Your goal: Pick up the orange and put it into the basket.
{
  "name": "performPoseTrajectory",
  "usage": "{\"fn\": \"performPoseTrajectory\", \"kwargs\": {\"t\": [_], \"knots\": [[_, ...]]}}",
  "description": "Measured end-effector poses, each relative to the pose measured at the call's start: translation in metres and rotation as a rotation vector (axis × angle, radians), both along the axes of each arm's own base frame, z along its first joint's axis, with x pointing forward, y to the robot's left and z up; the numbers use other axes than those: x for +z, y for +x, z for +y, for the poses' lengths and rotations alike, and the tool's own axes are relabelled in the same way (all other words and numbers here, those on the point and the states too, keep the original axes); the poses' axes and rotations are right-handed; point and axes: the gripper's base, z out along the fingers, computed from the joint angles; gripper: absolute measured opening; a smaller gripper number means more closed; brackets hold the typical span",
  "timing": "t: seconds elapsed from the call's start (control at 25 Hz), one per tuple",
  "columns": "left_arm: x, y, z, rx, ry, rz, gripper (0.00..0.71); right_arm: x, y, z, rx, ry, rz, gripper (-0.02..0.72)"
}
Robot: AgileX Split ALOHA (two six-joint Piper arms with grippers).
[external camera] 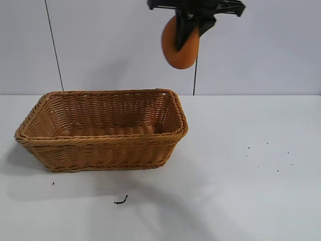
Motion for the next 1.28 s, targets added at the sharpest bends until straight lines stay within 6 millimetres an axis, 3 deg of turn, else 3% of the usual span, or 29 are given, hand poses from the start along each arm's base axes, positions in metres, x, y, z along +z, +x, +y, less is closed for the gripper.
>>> {"fn": "performPoseTrajectory", "kwargs": {"t": [0.12, 0.32, 0.4, 0.44, 0.6, 0.68, 0.96, 1.12, 1.28], "knots": [[0.000, 0.000, 0.000, 0.000, 0.000, 0.000, 0.666, -0.033, 0.000, 0.018, 0.023, -0.009, 0.016, 0.053], [0.000, 0.000, 0.000, 0.000, 0.000, 0.000, 0.666, -0.080, 0.005, 0.024, -0.003, -0.044, 0.078, 0.055], [0.000, 0.000, 0.000, 0.000, 0.000, 0.000, 0.666, -0.088, 0.005, 0.024, -0.006, -0.056, 0.096, 0.103], [0.000, 0.000, 0.000, 0.000, 0.000, 0.000, 0.666, -0.089, 0.005, 0.024, -0.007, -0.058, 0.097, 0.163], [0.000, 0.000, 0.000, 0.000, 0.000, 0.000, 0.666, -0.080, 0.005, 0.023, -0.004, -0.052, 0.085, 0.536], [0.000, 0.000, 0.000, 0.000, 0.000, 0.000, 0.666, -0.071, 0.004, 0.022, -0.002, -0.051, 0.073, 0.624], [0.000, 0.000, 0.000, 0.000, 0.000, 0.000, 0.666, -0.024, 0.011, 0.002, -0.039, -0.078, 0.089, 0.673], [0.000, 0.000, 0.000, 0.000, 0.000, 0.000, 0.666, -0.006, 0.035, -0.034, -0.124, -0.066, 0.072, 0.673], [0.000, 0.000, 0.000, 0.000, 0.000, 0.000, 0.666, -0.004, 0.062, -0.087, -0.240, -0.076, 0.068, 0.665]]}}
